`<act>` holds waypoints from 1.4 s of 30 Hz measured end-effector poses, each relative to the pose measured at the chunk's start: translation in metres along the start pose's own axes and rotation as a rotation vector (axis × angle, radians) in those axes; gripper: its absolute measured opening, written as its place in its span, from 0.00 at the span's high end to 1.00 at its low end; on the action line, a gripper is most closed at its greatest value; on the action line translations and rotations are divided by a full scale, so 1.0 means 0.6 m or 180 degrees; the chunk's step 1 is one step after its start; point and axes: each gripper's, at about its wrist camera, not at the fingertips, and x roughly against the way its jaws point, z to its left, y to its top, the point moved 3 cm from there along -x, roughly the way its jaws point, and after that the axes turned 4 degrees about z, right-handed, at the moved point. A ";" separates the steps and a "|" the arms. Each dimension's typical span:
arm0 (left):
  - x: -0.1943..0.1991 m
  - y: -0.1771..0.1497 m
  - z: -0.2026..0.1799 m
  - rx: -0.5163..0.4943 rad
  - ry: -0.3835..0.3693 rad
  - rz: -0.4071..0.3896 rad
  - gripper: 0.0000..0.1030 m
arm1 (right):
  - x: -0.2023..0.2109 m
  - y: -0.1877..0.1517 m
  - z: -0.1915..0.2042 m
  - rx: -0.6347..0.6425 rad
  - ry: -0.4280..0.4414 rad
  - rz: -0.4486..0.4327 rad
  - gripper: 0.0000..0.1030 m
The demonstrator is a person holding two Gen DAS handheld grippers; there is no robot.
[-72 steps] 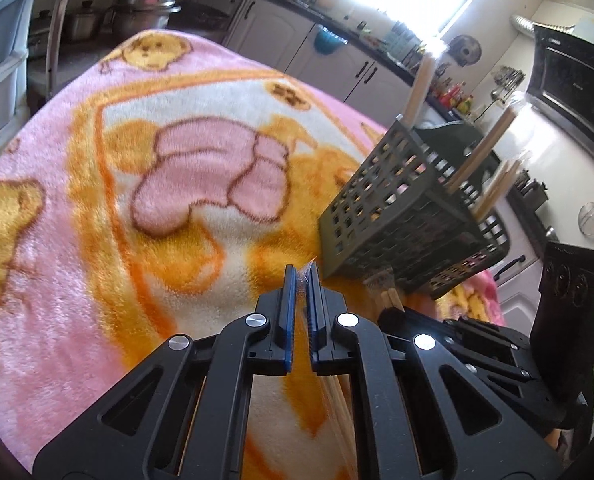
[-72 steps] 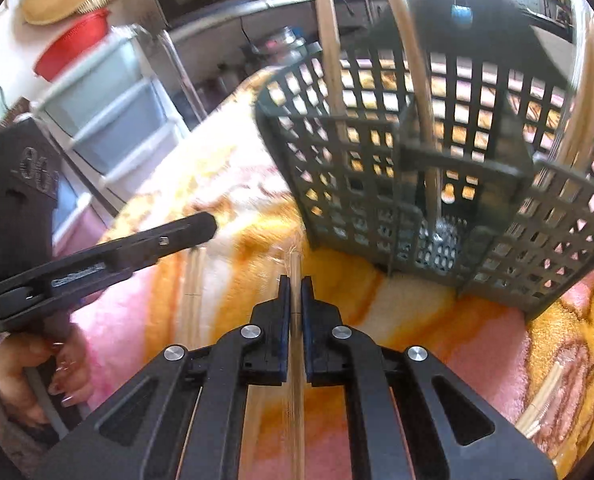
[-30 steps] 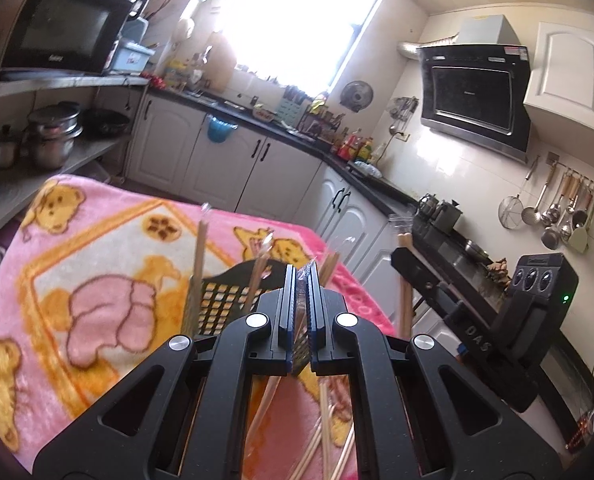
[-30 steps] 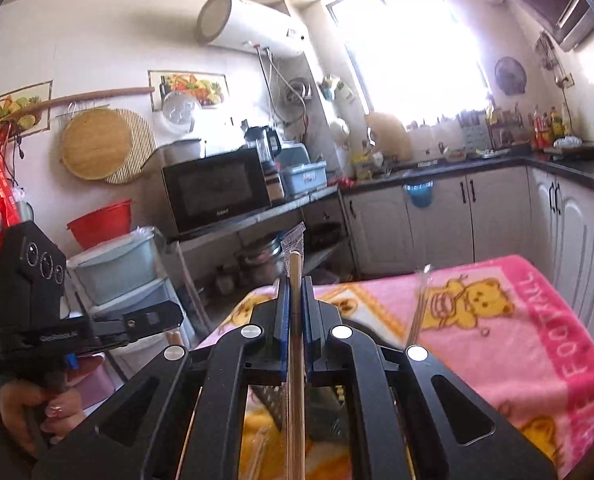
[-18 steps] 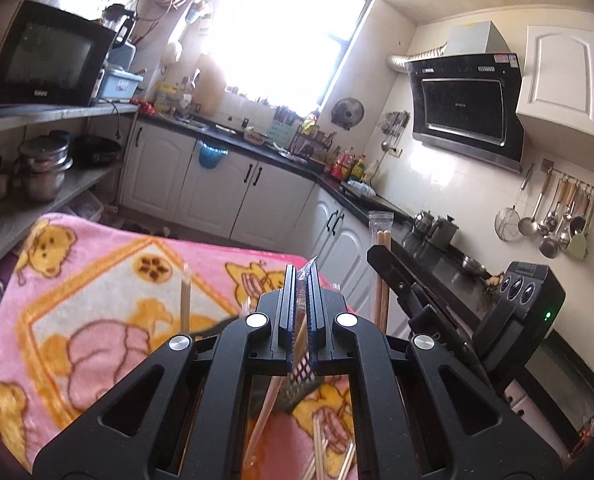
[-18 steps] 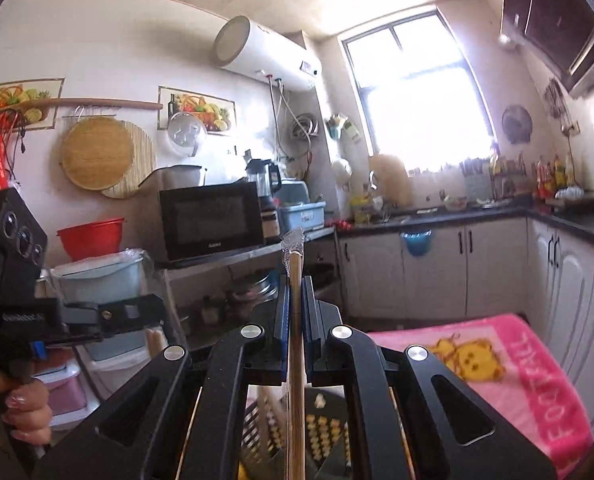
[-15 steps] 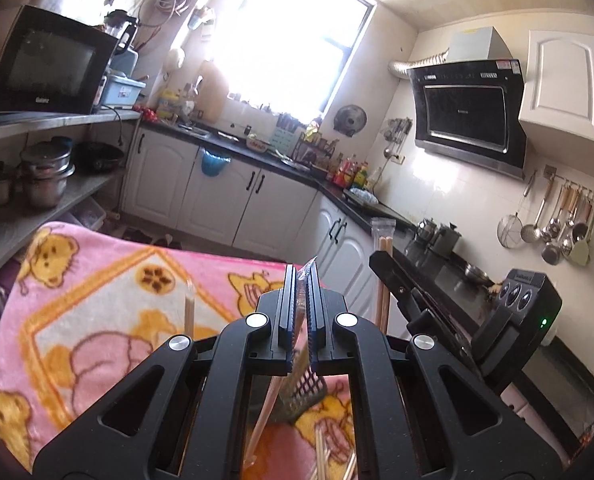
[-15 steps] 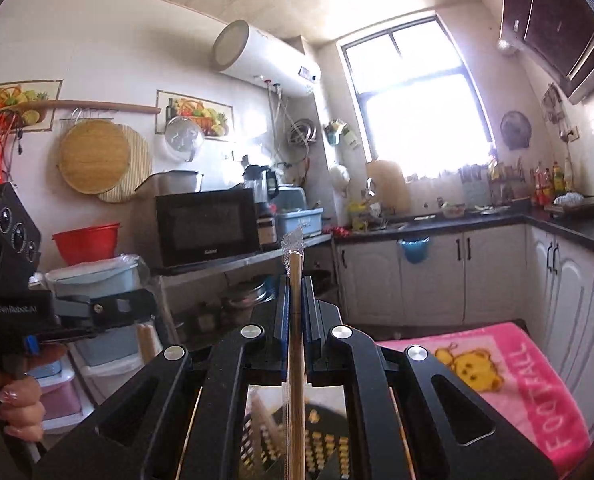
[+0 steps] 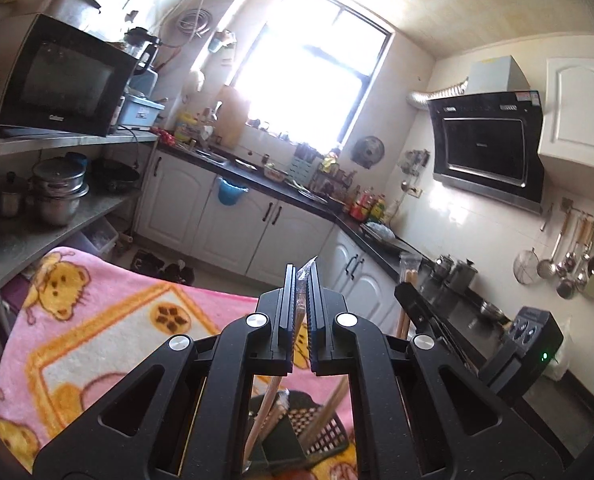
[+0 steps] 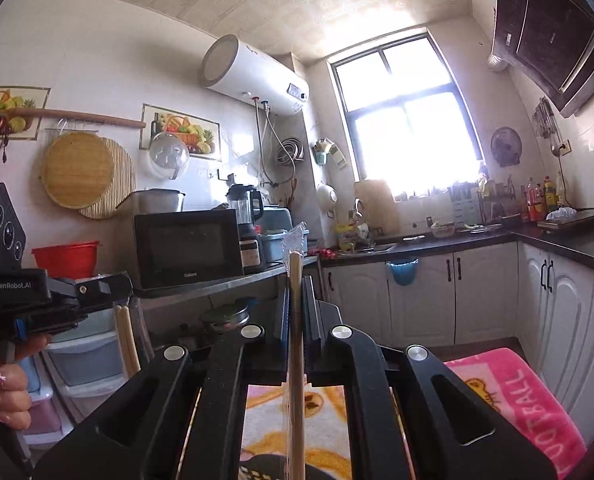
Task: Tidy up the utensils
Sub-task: 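Lower both chopstick pairs into the caddy and open both grippers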
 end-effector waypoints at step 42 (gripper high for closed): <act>-0.069 -0.106 0.062 0.0118 0.0097 0.0090 0.97 | -0.038 -0.113 -0.034 -0.0216 -0.0496 0.0013 0.87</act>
